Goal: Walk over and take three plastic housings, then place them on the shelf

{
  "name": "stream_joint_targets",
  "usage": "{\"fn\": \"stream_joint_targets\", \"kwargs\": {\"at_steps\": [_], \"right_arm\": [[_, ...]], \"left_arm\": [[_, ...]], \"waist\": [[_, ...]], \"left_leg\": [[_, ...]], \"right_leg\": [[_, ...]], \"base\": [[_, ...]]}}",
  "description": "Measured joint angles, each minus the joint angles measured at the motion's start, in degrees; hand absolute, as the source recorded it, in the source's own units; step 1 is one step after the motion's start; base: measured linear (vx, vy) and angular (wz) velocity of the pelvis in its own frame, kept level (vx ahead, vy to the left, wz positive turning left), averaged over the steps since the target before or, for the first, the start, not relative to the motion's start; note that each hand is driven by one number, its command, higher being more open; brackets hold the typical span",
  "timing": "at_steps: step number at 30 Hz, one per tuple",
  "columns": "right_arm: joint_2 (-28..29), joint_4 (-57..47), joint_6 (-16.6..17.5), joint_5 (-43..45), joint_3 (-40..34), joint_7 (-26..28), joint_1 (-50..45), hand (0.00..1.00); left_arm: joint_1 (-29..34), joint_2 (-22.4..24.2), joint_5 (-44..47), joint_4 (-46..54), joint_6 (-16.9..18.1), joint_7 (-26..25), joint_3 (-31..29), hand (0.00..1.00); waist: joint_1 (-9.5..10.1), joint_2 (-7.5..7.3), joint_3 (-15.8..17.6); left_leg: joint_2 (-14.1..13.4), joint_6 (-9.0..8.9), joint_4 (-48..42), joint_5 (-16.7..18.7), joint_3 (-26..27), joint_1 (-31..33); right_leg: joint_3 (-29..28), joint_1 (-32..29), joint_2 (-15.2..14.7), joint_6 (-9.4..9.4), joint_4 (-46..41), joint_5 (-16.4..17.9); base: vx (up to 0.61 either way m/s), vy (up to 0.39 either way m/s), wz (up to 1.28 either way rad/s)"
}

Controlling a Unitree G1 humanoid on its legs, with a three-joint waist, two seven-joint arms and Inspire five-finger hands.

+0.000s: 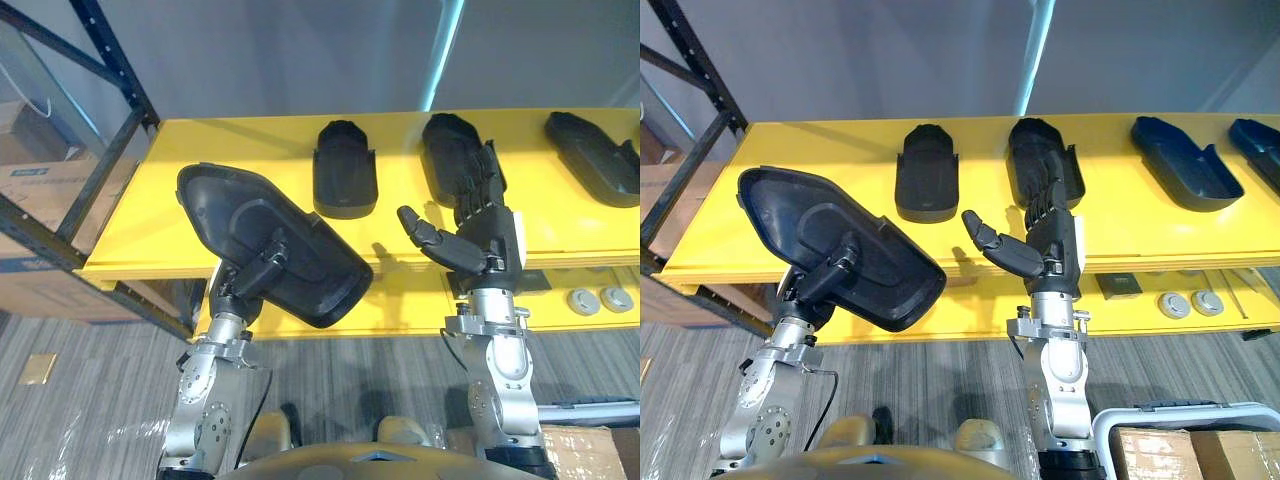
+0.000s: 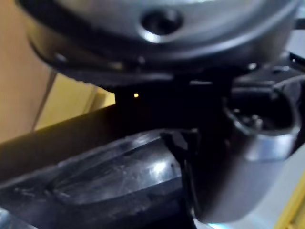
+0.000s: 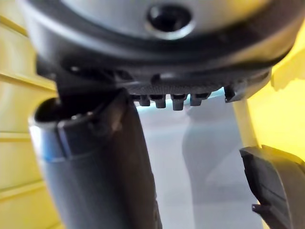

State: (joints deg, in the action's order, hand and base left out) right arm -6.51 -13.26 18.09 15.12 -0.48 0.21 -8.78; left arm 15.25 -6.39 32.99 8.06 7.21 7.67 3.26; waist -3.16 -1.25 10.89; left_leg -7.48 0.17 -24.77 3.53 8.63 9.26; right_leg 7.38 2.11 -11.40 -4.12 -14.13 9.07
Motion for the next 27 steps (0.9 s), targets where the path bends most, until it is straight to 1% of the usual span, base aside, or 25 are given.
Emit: {"fn": "stream_joint_targets", "kwargs": {"at_steps": [1, 2, 3, 4, 5, 6, 7, 8, 9, 10, 11, 12, 14, 15, 16, 17, 18, 19, 20, 21, 23, 24, 25, 26, 27], "right_arm": [[-0.6, 0.0, 0.0, 1.6, -0.1, 0.7, -0.1, 1.00], [-0.8, 0.0, 0.1, 3.4, -0.3, 0.8, -0.1, 1.00], [-0.8, 0.0, 0.2, 4.4, -0.6, 0.8, -0.3, 1.00], [-0.9, 0.1, 0.2, 4.5, -0.9, 0.8, -0.5, 1.00], [-0.5, 0.6, 0.2, 4.5, -1.0, 0.8, -0.5, 1.00], [0.0, 0.8, 0.2, 4.5, -1.0, 0.8, -0.5, 1.00], [0.7, 1.3, 0.2, 4.3, -0.3, 0.7, -0.3, 1.00], [1.6, 2.0, 0.2, 4.0, 0.4, 0.4, 0.0, 1.00], [2.8, 2.9, 0.2, 3.1, 1.4, -0.7, 0.1, 1.00], [3.1, 3.1, 0.2, 3.1, 1.9, -1.3, 0.1, 1.00], [3.7, 3.6, 0.2, 3.1, 2.2, -3.0, 0.1, 1.00], [4.4, 3.7, 0.2, 3.0, 2.3, -4.7, 0.1, 1.00], [4.9, 3.7, 0.8, 3.0, 2.2, -6.5, 0.0, 1.00], [4.8, 3.7, 1.4, 0.6, 2.2, -8.1, 0.0, 1.00], [4.8, 3.7, 1.5, 0.0, 2.3, -8.2, 0.0, 1.00], [4.8, 3.6, 1.5, -0.7, 2.4, -8.1, -0.5, 1.00], [4.5, 3.3, 1.5, -1.4, 2.5, -8.0, -1.2, 1.00], [4.3, 3.2, 1.5, -1.9, 2.5, -7.9, -1.2, 1.00], [3.8, 3.1, 1.5, -2.7, 1.9, -7.2, -1.2, 1.00], [3.4, 3.1, 1.5, -2.7, 1.4, -6.7, -1.2, 1.00], [-0.7, 3.0, 1.1, -2.3, -0.3, -3.5, -1.1, 1.00], [-2.7, 2.9, 1.0, -2.4, -0.8, -2.0, -1.0, 1.00], [-4.6, 2.8, 1.0, -2.3, -1.1, -0.3, -0.7, 1.00], [-6.5, 1.9, 1.0, -1.1, -1.4, 2.2, -0.1, 1.00], [-7.8, 1.2, 1.0, -0.3, -1.4, 4.5, 0.9, 1.00]], "left_arm": [[0.3, 0.1, -0.2, -1.0, 0.1, 0.0, 0.0, 0.00], [0.6, 0.2, -0.5, -1.5, 0.0, 0.1, 0.0, 0.00], [0.9, 0.5, -0.7, -1.5, 0.1, 0.5, 0.0, 0.00], [1.3, 1.2, -0.9, -1.5, 0.1, 1.0, -0.1, 0.00], [1.5, 1.5, -1.6, -1.5, 0.1, 1.3, -0.5, 0.00], [1.5, 1.5, -1.9, -1.5, 0.2, 1.5, -0.9, 0.00], [1.5, 1.3, -2.0, -1.5, 0.2, 2.1, -1.9, 0.00], [1.6, 0.9, -2.0, -1.5, 0.2, 2.2, -2.6, 0.00], [2.1, 0.6, -2.1, -1.5, 0.2, 2.4, -3.2, 0.00], [2.2, 0.3, -2.4, -1.5, 0.2, 2.4, -3.6, 0.00], [2.2, -0.5, -3.6, -1.5, 0.2, 2.6, -3.6, 0.00], [2.1, -1.5, -4.6, -1.5, 0.2, 3.3, -3.5, 0.00], [2.1, -2.9, -4.7, -1.5, 0.2, 4.8, -3.5, 0.00], [2.1, -3.7, -6.2, -1.1, 0.2, 5.6, -3.5, 0.00], [2.1, -3.7, -6.7, -1.0, 0.2, 5.7, -3.5, 0.00], [2.0, -3.9, -6.7, -1.0, 0.1, 6.2, -3.5, 0.00], [1.5, -4.5, -6.6, -0.9, 0.1, 7.0, -3.5, 0.00], [1.1, -5.0, -6.6, -0.7, 0.1, 7.2, -3.4, 0.00], [-0.8, -5.3, -6.6, -0.7, -0.1, 7.3, -2.9, 0.00], [-1.9, -5.3, -6.7, -0.7, -0.1, 7.2, -2.4, 0.00], [-5.2, -5.4, -7.8, 1.7, -0.3, 6.6, 0.6, 0.00], [-6.3, -5.5, -9.5, 3.3, -0.2, 6.7, 0.9, 0.00], [-7.4, -5.8, -10.6, 5.0, 0.1, 6.7, 0.9, 0.00], [-9.2, -6.9, -11.0, 6.4, 0.7, 6.7, 0.8, 0.00], [-10.7, -8.2, -11.1, 6.9, 1.7, 6.8, 0.6, 0.00]], "waist": [[-0.10, -0.07, 0.1], [-0.30, 0.38, -0.2], [-0.28, 1.00, -0.4], [-0.17, 2.39, -0.9], [-0.39, 2.56, -1.1], [-0.31, 2.45, -1.1], [-0.14, 2.36, -1.0], [-0.01, 1.61, -0.7], [0.16, 1.21, -0.8], [0.16, 1.16, -0.7], [0.33, 1.08, -0.8], [0.42, 1.16, -0.8], [0.46, 0.91, -1.0], [0.81, 0.62, -1.2], [1.02, 0.65, -1.2], [0.71, 1.39, -1.5], [0.17, 0.65, -2.2], [0.35, -0.28, -2.8], [0.08, -0.16, -2.7], [-0.06, 0.22, -2.5], [-0.39, 2.22, -2.6], [-0.39, 2.76, -2.7], [-0.40, 3.11, -2.7], [-0.36, 3.18, -2.7], [-0.45, 3.17, -2.7]], "left_leg": [[-2.2, -0.21, 0.0, 0.1, -1.0, 0.2], [-3.4, -0.39, 1.9, -0.8, -1.6, -0.3], [-4.1, -0.32, 4.0, -3.5, -1.9, -1.2], [-4.0, -2.42, 6.0, -5.0, -3.0, -2.4], [-2.6, -4.98, 7.4, -3.0, -2.4, -3.0], [-1.9, -5.63, 8.0, -2.0, -2.2, -3.0], [-1.1, -7.14, 9.1, 0.1, -1.4, -3.1], [-0.3, -7.23, 8.9, 0.6, -0.8, -3.0], [0.4, -6.68, 8.5, 1.3, -0.5, -2.9], [0.6, -6.48, 8.2, 1.8, -0.5, -2.7], [1.0, -6.21, 7.9, 3.2, -0.5, -2.7], [1.1, -5.85, 8.2, 3.3, -0.3, -2.7], [1.1, -5.52, 9.9, 3.1, 0.8, -2.9], [1.3, -5.26, 12.7, 2.2, 2.2, -3.5], [1.1, -4.95, 14.1, 1.3, 2.3, -3.9], [0.5, -4.62, 16.4, -0.6, 2.0, -3.9], [0.3, -4.72, 18.6, -2.7, 1.4, -4.0], [0.6, -4.75, 19.3, -3.6, 1.6, -4.0], [0.8, -5.37, 19.8, -4.9, 1.8, -3.5], [0.7, -5.47, 20.3, -5.5, 1.4, -3.6], [0.3, -5.73, 22.1, -6.7, 1.1, -4.1], [0.1, -5.89, 22.7, -7.1, 1.1, -4.4], [-0.1, -6.09, 23.7, -7.7, 1.2, -4.9], [-0.1, -6.31, 24.9, -8.5, 1.5, -5.7], [-0.1, -6.52, 25.5, -8.9, 1.7, -6.2]], "right_leg": [[0.0, -0.1, -1.0, -0.43, -0.4, 0.2], [0.0, -0.7, -2.5, -1.57, -1.5, 0.8], [-0.4, -1.4, -3.3, -2.74, -2.4, 1.2], [-1.1, -1.9, -4.1, -4.16, -3.3, 1.6], [-1.6, -2.3, -5.2, -4.83, -3.3, 1.6], [-1.6, -2.4, -5.9, -5.47, -2.8, 1.2], [-1.6, -2.5, -6.8, -6.79, -1.5, -0.2], [-1.6, -1.9, -7.6, -7.13, 0.0, -1.8], [-1.8, -0.4, -8.1, -6.76, 2.8, -4.4], [-1.8, 0.3, -8.2, -6.74, 4.1, -5.9], [-1.9, 1.4, -8.4, -6.25, 5.7, -8.2], [-2.0, 1.7, -8.3, -5.67, 6.5, -10.6], [-2.0, 1.0, -8.3, -4.69, 6.9, -13.1], [-1.7, -0.7, -7.8, -3.06, 7.0, -15.4], [-1.7, -1.3, -7.3, -2.49, 7.0, -15.9], [-3.3, -1.9, -4.5, -3.54, 7.0, -13.4], [-4.2, -1.6, -1.4, -3.52, 8.3, -10.4], [-3.2, -1.6, -1.3, -2.96, 9.5, -10.0], [-3.0, -1.6, -1.3, -3.02, 10.4, -10.0], [-2.9, -1.6, -1.2, -3.04, 10.4, -10.0], [-2.7, -1.7, -0.7, -3.16, 10.4, -9.9], [-2.6, -1.7, -0.4, -3.17, 10.4, -9.9], [-2.6, -1.6, -0.2, -3.32, 10.4, -9.8], [-2.6, -1.5, -0.1, -3.89, 10.4, -9.1], [-2.6, -1.4, -0.1, -4.07, 10.3, -8.5]], "base": [[0.02, 0.137, 0.14], [0.07, 0.257, 0.14], [0.09, 0.277, 0.10], [0.10, 0.325, 0.10], [0.08, 0.260, 0.12], [0.08, 0.340, 0.16], [0.06, 0.332, 0.09], [0.05, 0.372, 0.04], [0.03, 0.273, 0.02], [-0.01, 0.240, 0.06], [-0.03, 0.239, 0.09], [-0.05, 0.270, 0.08], [-0.03, 0.180, 0.00], [-0.01, 0.105, -0.16], [0.00, 0.102, -0.19], [0.04, 0.009, -0.03], [0.04, -0.038, -0.03], [0.05, -0.084, 0.00], [0.02, -0.053, -0.01], [0.01, -0.046, 0.12], [-0.01, -0.051, 0.08], [-0.04, -0.049, -0.04], [-0.05, -0.037, -0.07], [-0.09, -0.049, -0.10], [-0.09, -0.043, -0.10]]}}
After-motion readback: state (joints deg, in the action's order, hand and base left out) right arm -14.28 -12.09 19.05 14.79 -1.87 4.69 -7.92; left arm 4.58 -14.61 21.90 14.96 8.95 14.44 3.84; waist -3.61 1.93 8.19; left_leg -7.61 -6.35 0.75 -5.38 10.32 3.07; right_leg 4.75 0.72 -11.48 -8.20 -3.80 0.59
